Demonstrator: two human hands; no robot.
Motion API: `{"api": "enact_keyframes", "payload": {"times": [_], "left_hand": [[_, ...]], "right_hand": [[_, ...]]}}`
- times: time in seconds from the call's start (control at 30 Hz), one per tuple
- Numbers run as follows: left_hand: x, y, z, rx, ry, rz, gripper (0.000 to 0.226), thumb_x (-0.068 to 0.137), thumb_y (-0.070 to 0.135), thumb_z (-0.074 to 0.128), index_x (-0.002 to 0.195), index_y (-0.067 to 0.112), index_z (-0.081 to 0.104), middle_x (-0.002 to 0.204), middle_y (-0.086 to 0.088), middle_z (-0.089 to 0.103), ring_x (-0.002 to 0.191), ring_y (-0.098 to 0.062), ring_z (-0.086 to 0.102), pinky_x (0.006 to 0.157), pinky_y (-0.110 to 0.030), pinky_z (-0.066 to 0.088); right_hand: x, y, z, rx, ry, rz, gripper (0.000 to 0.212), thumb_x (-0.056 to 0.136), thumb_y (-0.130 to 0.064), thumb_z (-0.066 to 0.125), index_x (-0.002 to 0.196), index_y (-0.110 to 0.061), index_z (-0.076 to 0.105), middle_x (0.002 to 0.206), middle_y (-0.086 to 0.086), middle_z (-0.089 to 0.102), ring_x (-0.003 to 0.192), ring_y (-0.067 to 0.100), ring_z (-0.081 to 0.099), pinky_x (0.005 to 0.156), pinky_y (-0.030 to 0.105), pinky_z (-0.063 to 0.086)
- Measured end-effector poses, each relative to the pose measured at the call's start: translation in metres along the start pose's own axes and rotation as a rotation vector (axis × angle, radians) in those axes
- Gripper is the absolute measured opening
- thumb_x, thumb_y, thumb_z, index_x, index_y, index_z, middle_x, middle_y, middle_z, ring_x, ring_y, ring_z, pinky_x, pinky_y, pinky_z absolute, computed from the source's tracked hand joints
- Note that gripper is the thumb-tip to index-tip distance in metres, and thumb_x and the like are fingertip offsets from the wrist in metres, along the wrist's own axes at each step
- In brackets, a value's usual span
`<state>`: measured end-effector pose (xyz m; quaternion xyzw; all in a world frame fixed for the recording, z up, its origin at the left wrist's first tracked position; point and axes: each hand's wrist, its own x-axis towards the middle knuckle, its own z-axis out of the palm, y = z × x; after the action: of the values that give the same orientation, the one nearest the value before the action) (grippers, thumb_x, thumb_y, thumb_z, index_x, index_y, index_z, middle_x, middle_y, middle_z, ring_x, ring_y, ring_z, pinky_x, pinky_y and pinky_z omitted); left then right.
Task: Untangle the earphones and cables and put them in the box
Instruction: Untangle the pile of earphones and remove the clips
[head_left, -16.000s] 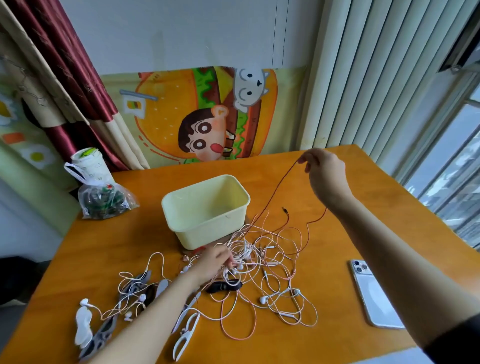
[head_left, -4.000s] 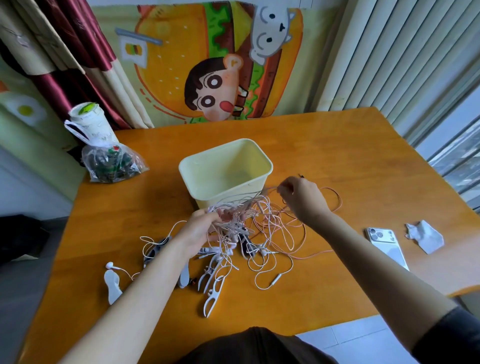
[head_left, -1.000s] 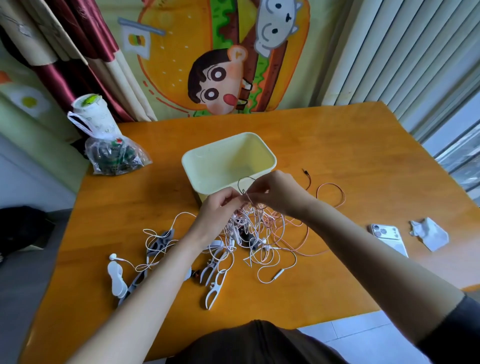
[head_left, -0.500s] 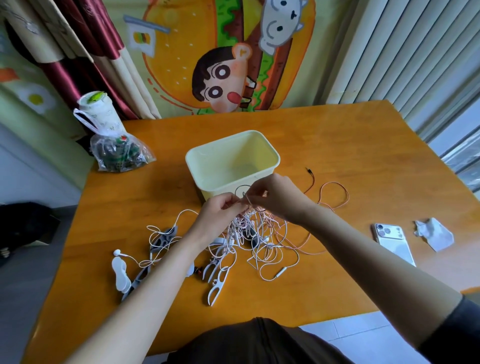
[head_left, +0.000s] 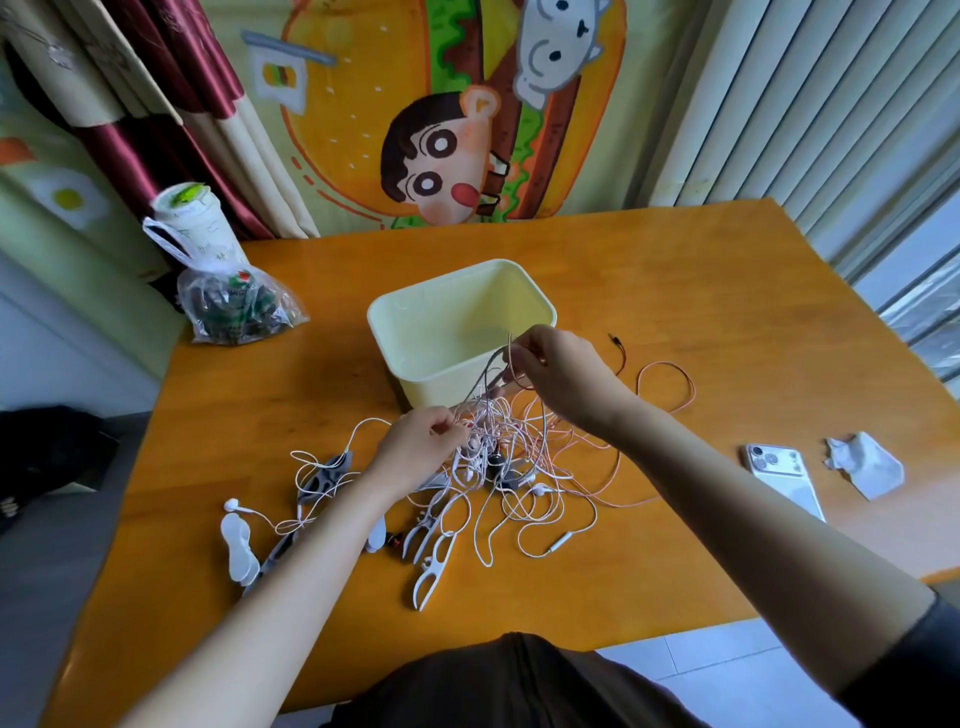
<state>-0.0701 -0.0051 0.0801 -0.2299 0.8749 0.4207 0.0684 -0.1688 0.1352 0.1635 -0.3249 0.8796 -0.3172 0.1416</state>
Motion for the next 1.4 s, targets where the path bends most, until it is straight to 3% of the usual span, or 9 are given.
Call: {"api": "enact_keyframes", "payload": {"times": [0.17, 0.27, 0.4, 0.57, 0.73, 0.93, 1.1, 1.27, 1.4], "left_hand": [[-0.004, 0.016, -0.001, -0.270, 0.101, 0.109, 0.027, 0.088, 0.028, 0.067, 0.110, 0.026, 0.052, 0.114, 0.010, 0.050, 0.105, -0.004, 0.046, 0.084, -0.018, 0.038], [-0.005, 0.032, -0.002, -0.374, 0.054, 0.190, 0.020, 0.087, 0.029, 0.069, 0.101, 0.015, 0.064, 0.098, 0.008, 0.065, 0.092, 0.001, 0.057, 0.068, -0.002, 0.041], [-0.002, 0.034, 0.003, -0.370, 0.121, 0.192, 0.020, 0.085, 0.023, 0.071, 0.095, 0.012, 0.059, 0.076, 0.004, 0.066, 0.063, 0.006, 0.058, 0.059, -0.008, 0.043], [-0.007, 0.039, 0.007, -0.487, 0.182, 0.223, 0.028, 0.084, 0.010, 0.070, 0.099, 0.015, 0.047, 0.075, 0.001, 0.065, 0.062, -0.003, 0.060, 0.061, -0.020, 0.048], [-0.009, 0.031, 0.001, -0.364, 0.066, 0.202, 0.027, 0.085, 0.011, 0.069, 0.108, 0.017, 0.057, 0.079, -0.004, 0.064, 0.068, -0.002, 0.061, 0.066, -0.013, 0.046], [-0.015, 0.032, 0.001, -0.631, -0.066, 0.132, 0.015, 0.089, 0.021, 0.065, 0.089, 0.008, 0.056, 0.092, -0.013, 0.062, 0.091, -0.020, 0.058, 0.087, -0.028, 0.045], [-0.012, 0.031, -0.004, -0.651, 0.153, 0.110, 0.015, 0.085, 0.012, 0.068, 0.078, 0.014, 0.055, 0.086, -0.007, 0.061, 0.083, -0.015, 0.059, 0.079, -0.030, 0.050], [-0.015, 0.032, -0.007, -0.698, -0.075, 0.067, 0.017, 0.091, 0.012, 0.059, 0.104, 0.002, 0.066, 0.082, -0.004, 0.063, 0.070, -0.013, 0.053, 0.062, -0.016, 0.048], [-0.013, 0.028, -0.005, -0.624, 0.025, 0.072, 0.009, 0.088, 0.009, 0.064, 0.097, 0.011, 0.066, 0.077, -0.006, 0.061, 0.066, -0.013, 0.052, 0.066, -0.024, 0.048]], "right_hand": [[0.000, 0.004, 0.001, 0.012, -0.040, 0.001, 0.022, 0.098, -0.020, 0.045, 0.081, -0.019, 0.058, 0.072, -0.011, 0.061, 0.068, 0.024, 0.061, 0.060, 0.029, 0.046], [0.000, 0.005, 0.002, 0.032, -0.038, -0.016, 0.021, 0.097, -0.016, 0.045, 0.084, -0.014, 0.060, 0.068, -0.016, 0.054, 0.053, -0.003, 0.052, 0.048, 0.009, 0.037], [-0.001, 0.008, 0.002, 0.105, -0.009, -0.013, 0.017, 0.097, -0.013, 0.045, 0.082, -0.012, 0.053, 0.067, -0.016, 0.051, 0.046, -0.019, 0.045, 0.048, 0.005, 0.035], [-0.003, 0.011, 0.012, 0.164, 0.023, -0.005, 0.011, 0.096, -0.013, 0.048, 0.091, -0.007, 0.055, 0.068, -0.020, 0.053, 0.052, -0.012, 0.049, 0.050, 0.006, 0.037], [-0.001, 0.009, 0.011, 0.316, 0.041, 0.016, 0.022, 0.096, -0.016, 0.049, 0.075, -0.018, 0.052, 0.076, -0.009, 0.064, 0.073, 0.006, 0.060, 0.067, 0.016, 0.043], [-0.003, 0.009, 0.007, 0.279, -0.013, 0.009, 0.013, 0.096, -0.014, 0.049, 0.086, -0.010, 0.057, 0.079, -0.004, 0.065, 0.059, -0.008, 0.056, 0.056, 0.006, 0.038], [-0.006, 0.017, 0.009, 0.179, 0.024, -0.010, 0.012, 0.095, -0.013, 0.050, 0.091, -0.006, 0.058, 0.067, -0.017, 0.055, 0.052, -0.016, 0.048, 0.052, 0.005, 0.036], [-0.007, 0.018, 0.010, 0.178, 0.074, -0.007, 0.012, 0.095, -0.014, 0.051, 0.084, -0.018, 0.051, 0.075, -0.013, 0.062, 0.074, 0.002, 0.060, 0.063, 0.009, 0.043], [-0.007, 0.018, 0.013, 0.134, 0.063, -0.013, 0.012, 0.095, -0.016, 0.051, 0.084, -0.020, 0.051, 0.074, -0.015, 0.063, 0.080, 0.008, 0.064, 0.071, 0.025, 0.049]]}}
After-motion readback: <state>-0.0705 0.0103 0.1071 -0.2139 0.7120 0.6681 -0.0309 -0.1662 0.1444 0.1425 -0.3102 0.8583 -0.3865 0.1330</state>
